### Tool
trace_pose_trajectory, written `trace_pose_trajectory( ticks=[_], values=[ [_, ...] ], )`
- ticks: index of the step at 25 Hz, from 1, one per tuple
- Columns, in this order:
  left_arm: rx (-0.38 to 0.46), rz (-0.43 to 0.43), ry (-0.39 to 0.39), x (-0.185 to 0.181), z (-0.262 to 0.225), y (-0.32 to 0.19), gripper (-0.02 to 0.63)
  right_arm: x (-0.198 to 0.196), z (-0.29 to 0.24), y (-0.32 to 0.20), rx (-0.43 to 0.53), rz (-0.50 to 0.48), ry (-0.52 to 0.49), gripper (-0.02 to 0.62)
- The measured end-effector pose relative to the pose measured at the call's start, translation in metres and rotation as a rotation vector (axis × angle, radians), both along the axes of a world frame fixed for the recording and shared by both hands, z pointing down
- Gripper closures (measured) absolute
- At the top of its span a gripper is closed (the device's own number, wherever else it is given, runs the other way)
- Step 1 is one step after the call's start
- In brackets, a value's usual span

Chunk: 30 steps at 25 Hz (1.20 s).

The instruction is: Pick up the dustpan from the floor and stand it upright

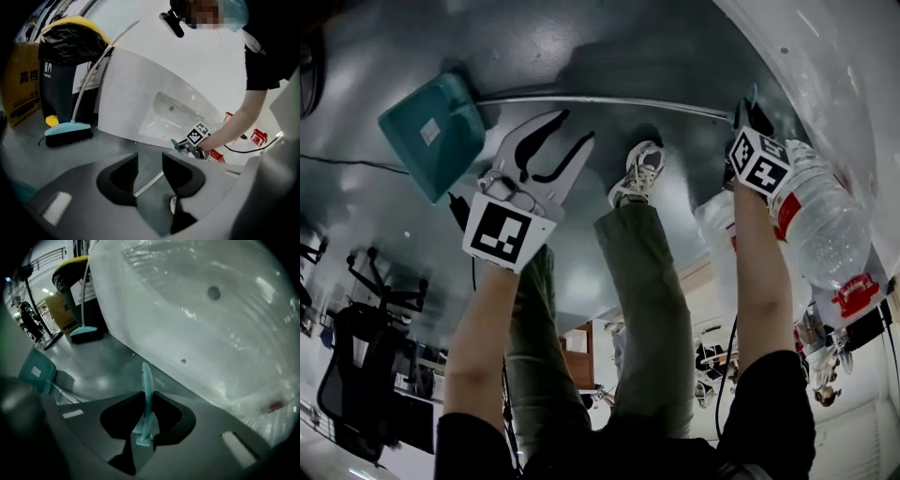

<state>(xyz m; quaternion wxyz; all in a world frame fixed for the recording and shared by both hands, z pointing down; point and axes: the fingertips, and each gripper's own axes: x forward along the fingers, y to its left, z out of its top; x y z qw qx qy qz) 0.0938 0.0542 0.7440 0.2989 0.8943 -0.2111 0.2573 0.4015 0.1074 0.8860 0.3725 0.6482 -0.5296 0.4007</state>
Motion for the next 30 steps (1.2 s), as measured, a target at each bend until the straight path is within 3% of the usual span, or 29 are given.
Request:
trace_pose_trajectory(
  ticks=[7, 13, 21, 30],
  values=[
    [0.051, 0.009, 0.028, -0.04, -0.06, -0.023, 0.436, -0.038, -0.108, -0.029, 0.101, 0.004, 0.071, 0.528],
    [0.083, -0.052, 0.03, -0.097, -0.11, -0.039, 0.436, -0.074, -0.188, -0.046, 0.145, 0.018, 0.11, 0.522],
    [0.173, -0.154, 0.06, -0.165, -0.169, -0.054, 0.436, -0.138, -0.293, -0.105, 0.283, -0.134, 0.158, 0.512],
    [0.217, -0.273, 0.128, -0.205, -0.213, -0.06, 0.436, -0.177, -0.376, -0.158, 0.364, -0.299, 0.266, 0.508]
  ],
)
